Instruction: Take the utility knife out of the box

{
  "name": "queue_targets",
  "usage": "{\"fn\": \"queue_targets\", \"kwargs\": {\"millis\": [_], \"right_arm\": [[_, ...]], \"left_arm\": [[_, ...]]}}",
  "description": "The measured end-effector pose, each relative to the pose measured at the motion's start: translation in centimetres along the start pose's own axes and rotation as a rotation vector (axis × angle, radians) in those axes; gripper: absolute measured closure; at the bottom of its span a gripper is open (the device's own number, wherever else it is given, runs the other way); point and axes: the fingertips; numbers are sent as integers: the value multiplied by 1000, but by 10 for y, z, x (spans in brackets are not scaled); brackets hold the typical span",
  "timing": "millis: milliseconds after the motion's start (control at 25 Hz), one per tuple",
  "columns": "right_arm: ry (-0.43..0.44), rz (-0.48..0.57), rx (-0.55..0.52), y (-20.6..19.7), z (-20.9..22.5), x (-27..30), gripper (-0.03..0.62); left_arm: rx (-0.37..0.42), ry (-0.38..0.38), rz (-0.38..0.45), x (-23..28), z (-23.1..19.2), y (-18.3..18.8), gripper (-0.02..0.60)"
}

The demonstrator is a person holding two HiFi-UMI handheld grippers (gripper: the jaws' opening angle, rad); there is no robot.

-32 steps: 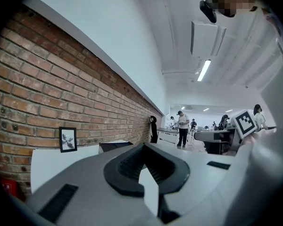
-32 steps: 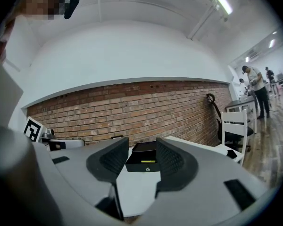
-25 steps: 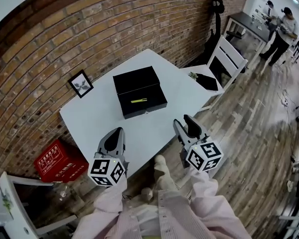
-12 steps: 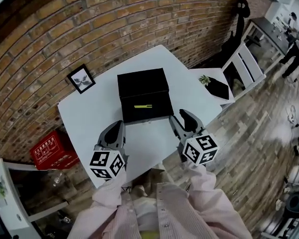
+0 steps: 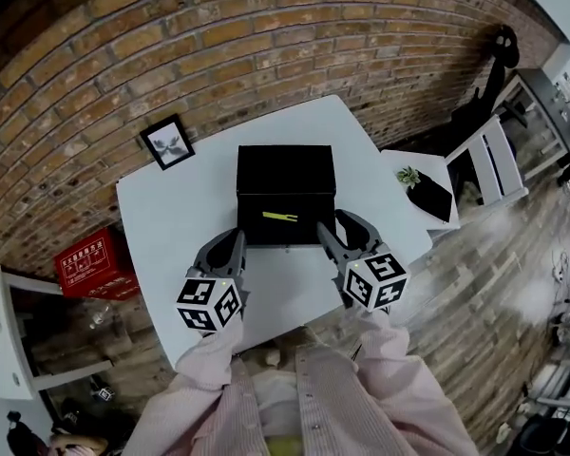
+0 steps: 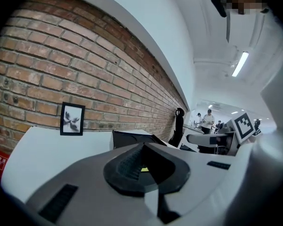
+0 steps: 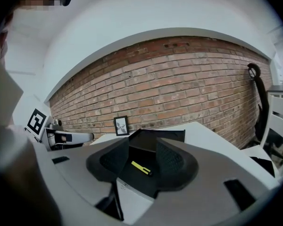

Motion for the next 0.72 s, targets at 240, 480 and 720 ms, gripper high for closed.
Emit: {"fn": "queue_targets", "kwargs": {"millis": [240, 480, 720], "right_arm": [[115, -97, -41, -10, 1, 29, 431], [213, -220, -132, -30, -7, 52, 431], [285, -339, -205, -51, -16, 72, 431]], "left_arm": [[-14, 55, -8, 13, -7, -4, 589], [-16, 73, -22, 23, -10, -9, 589], [-38, 65, -67, 30, -13, -21, 589]]}}
Point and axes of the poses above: the fingertips, and each gripper's own axes: x forward along the fingers, z to its right, y out of its top, and after that the axes turned 1 degree about -y, right-handed
